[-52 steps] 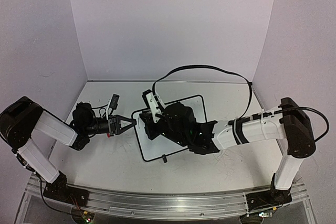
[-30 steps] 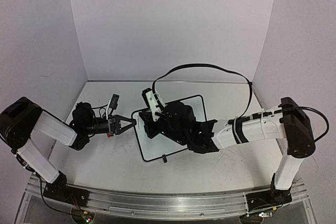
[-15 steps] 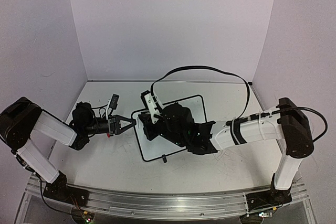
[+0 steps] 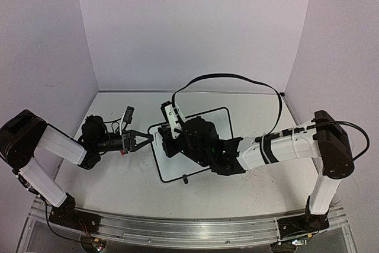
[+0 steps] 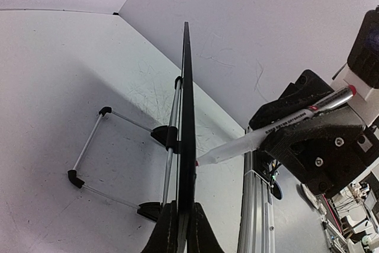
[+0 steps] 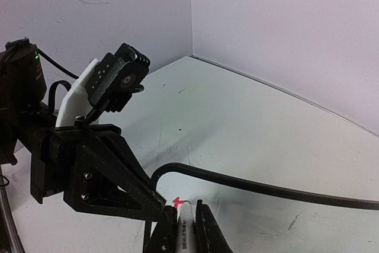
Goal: Write a sentence on the whiteboard
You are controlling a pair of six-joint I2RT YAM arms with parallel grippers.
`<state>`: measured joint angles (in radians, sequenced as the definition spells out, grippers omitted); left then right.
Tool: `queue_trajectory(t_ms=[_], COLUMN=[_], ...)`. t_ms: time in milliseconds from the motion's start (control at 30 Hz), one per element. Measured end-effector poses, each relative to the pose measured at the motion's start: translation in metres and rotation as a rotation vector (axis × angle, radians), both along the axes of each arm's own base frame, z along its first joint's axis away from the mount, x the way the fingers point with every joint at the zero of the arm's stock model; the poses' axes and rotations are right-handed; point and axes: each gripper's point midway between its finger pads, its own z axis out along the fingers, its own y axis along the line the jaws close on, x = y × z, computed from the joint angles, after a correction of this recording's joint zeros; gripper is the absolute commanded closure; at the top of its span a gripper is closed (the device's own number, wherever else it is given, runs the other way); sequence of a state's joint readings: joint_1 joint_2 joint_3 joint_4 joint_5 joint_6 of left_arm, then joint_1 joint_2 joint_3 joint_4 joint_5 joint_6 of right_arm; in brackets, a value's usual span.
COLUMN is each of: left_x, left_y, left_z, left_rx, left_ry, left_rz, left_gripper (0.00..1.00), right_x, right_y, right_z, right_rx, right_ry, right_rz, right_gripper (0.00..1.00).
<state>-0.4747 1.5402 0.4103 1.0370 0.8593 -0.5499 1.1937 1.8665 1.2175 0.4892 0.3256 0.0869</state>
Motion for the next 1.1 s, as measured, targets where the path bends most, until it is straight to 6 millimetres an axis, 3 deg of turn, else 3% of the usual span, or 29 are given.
queue_trajectory(t_ms=[1100], left_x=[0.0002], left_y=[0.0002], left_z=[-0.0005], left_rx=[0.002], left_ry=[0.004], left_rz=[0.003], left_gripper=[1.0], right_x=[-0.0054], right_y=[-0.0031], right_z=[-0.0092], right_rx=[0.022], right_ry=[0.049], right_rz=[-0.007], right_gripper=[1.0])
